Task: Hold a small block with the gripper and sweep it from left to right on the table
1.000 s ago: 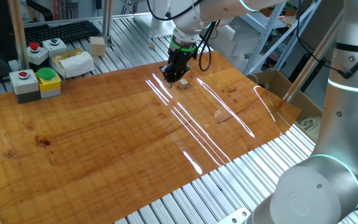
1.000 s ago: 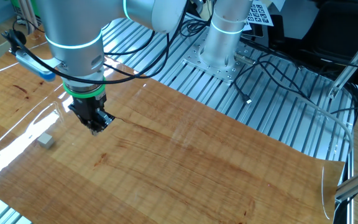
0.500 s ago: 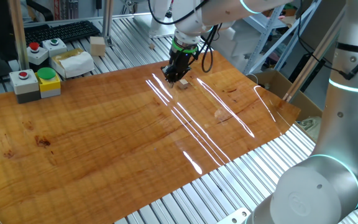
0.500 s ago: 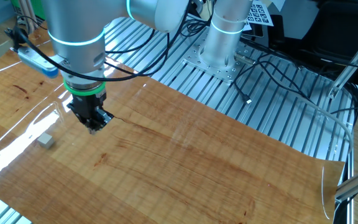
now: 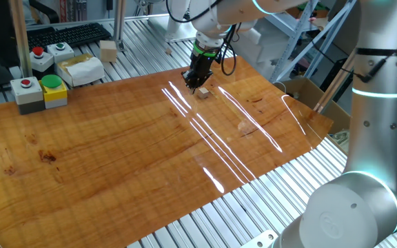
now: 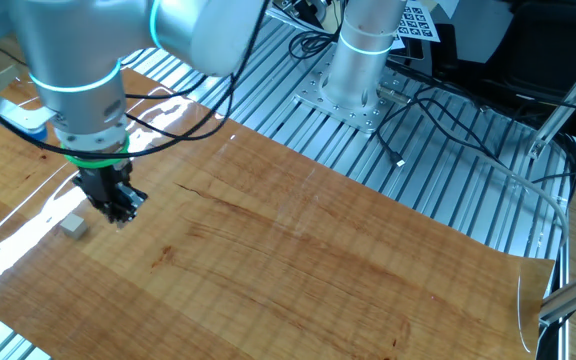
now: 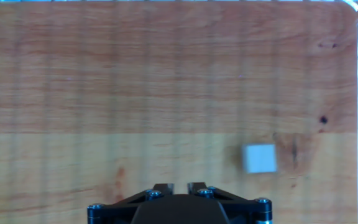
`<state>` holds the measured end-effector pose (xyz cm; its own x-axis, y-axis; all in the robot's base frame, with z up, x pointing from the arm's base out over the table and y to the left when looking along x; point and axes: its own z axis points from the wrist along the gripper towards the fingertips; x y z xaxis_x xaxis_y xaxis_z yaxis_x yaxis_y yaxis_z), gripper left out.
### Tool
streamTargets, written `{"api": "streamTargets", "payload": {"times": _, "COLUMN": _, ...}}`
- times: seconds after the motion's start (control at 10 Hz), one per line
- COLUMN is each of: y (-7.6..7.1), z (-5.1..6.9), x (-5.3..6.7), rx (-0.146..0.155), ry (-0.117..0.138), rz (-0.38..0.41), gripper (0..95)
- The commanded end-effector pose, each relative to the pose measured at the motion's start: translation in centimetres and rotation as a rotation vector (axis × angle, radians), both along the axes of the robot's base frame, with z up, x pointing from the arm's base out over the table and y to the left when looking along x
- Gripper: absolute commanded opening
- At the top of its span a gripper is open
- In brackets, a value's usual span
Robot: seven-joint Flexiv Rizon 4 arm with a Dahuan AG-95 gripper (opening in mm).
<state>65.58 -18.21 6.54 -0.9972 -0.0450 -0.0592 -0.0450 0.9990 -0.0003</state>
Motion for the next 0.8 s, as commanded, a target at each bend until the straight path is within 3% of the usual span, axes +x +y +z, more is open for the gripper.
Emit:
{"api": "streamTargets", "payload": {"times": 0.1, "y": -1.0, "z": -0.5, "x": 0.4, "rx": 0.000, "ry": -0.001, "rz": 0.008, "gripper": 19.0}}
{"api": "streamTargets", "payload": {"times": 0.2, "y": -1.1, "z": -0.6, "x": 0.5, "rx": 0.000, "ry": -0.002, "rz": 0.008, "gripper": 19.0}}
{"api": "streamTargets", "payload": {"times": 0.4, "y": -1.9, "z": -0.6, "x": 1.4, "rx": -0.031, "ry": -0.002, "rz": 0.012, "gripper": 19.0}}
{"api": "streamTargets", "payload": {"times": 0.7, "y": -3.5, "z": -0.8, "x": 2.7, "rx": -0.031, "ry": -0.003, "rz": 0.031, "gripper": 19.0}}
{"api": "streamTargets", "payload": {"times": 0.8, "y": -3.9, "z": -0.9, "x": 3.1, "rx": -0.029, "ry": -0.003, "rz": 0.033, "gripper": 38.0}}
